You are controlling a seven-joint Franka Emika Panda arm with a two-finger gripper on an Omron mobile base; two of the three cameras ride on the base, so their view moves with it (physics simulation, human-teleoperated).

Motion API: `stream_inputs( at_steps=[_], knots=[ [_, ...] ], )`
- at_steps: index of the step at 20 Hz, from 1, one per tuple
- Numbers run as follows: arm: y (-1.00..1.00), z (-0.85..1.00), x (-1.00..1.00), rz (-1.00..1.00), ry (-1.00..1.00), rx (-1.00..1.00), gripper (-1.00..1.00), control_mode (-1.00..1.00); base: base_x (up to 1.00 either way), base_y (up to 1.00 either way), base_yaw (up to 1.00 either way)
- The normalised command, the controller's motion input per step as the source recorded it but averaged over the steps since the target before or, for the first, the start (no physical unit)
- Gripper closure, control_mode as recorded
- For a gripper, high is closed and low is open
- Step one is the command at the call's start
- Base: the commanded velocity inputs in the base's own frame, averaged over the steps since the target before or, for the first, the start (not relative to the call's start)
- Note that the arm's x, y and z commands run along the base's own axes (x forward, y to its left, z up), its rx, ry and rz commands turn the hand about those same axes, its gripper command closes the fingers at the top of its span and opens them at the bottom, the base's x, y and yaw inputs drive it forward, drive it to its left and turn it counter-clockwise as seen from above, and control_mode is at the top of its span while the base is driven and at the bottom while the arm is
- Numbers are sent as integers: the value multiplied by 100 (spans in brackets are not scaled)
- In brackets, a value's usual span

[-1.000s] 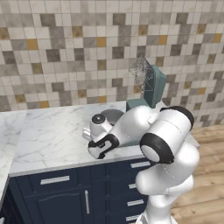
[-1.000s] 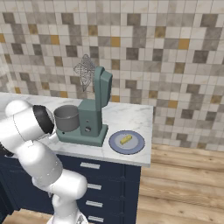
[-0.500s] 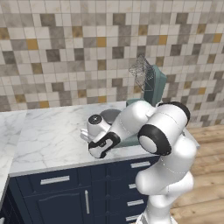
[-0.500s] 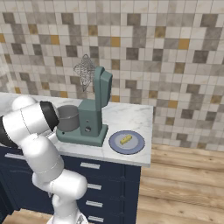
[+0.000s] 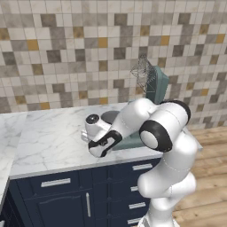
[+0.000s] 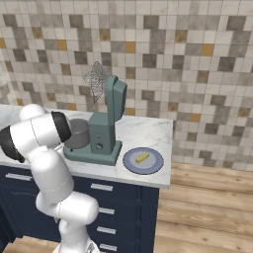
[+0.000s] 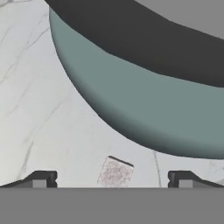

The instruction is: Add butter and sugar cubes to the stand mixer bowl and then turn on the stand mixer to begin making frosting.

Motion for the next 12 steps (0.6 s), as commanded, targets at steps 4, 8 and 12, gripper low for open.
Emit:
stream_inputs(
  at_steps=[4,8,12],
  knots=[
    [0,-18,0,-4,0,0,100,-100,0,0,0],
    [0,-20,0,-4,0,0,100,-100,0,0,0],
    [-8,-6,0,-3,0,0,100,-100,0,0,0]
  ],
)
